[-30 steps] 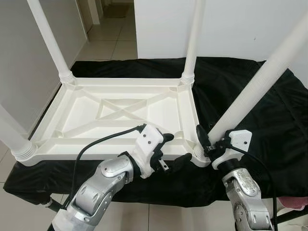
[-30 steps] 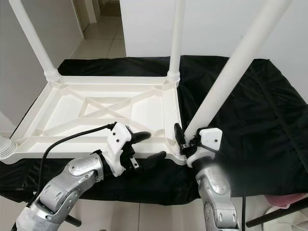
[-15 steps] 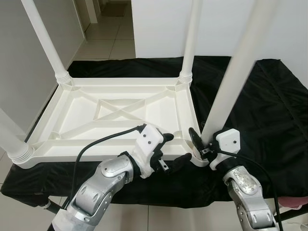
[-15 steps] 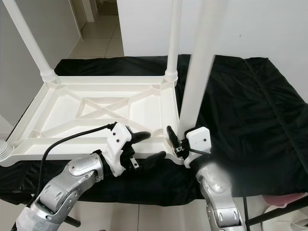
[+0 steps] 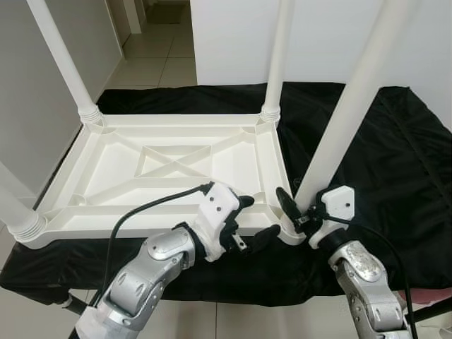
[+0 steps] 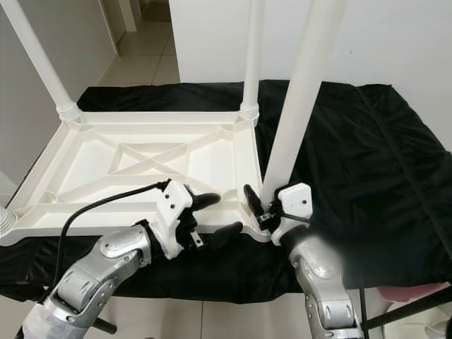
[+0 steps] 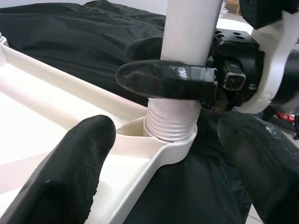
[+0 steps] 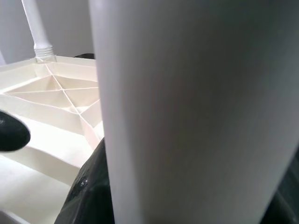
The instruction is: Building children table
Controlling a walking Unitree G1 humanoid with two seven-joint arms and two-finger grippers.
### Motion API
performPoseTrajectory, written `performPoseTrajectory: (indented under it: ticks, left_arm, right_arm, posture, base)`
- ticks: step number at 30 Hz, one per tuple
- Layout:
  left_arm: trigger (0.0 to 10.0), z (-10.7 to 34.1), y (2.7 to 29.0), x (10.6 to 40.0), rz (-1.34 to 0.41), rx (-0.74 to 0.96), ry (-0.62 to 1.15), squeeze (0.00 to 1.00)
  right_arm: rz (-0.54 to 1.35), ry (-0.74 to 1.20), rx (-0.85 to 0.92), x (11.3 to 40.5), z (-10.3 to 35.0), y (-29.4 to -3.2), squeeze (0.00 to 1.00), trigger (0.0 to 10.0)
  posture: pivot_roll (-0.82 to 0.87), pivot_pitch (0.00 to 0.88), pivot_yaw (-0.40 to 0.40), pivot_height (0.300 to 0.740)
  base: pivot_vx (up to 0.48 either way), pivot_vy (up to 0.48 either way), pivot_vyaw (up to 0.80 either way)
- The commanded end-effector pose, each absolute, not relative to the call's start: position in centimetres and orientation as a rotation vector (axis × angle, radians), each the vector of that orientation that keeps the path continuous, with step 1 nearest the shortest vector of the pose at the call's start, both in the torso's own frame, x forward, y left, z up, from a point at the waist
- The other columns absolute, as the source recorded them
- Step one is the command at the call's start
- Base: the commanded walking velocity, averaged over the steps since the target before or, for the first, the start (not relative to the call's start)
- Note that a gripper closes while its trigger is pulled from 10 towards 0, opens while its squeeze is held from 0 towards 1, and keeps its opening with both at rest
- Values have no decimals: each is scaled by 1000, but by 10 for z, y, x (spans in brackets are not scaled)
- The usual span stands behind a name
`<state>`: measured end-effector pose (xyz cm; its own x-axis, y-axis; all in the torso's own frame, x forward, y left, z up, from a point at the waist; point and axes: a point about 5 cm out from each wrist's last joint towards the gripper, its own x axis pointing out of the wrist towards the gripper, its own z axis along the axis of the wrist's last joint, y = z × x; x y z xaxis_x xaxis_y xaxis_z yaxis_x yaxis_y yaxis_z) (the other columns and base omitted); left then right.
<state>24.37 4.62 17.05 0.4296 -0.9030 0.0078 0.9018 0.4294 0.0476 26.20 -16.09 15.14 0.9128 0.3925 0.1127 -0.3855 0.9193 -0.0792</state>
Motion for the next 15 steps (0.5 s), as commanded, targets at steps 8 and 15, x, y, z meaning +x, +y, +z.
performPoseTrajectory:
  ticks: [8,15]
  left_arm:
    - [10000,171,47,242,-1131,52,-29,0]
    - [10000,170,47,242,-1127,51,-29,0]
  right_arm:
    - [385,76,-16,259,115,-160,0,10000]
    - [332,56,-20,255,115,-154,0,10000]
  posture:
    - [-86,85,89,740]
    - [-85,84,84,740]
  base:
    - [0,0,0]
    - [0,0,0]
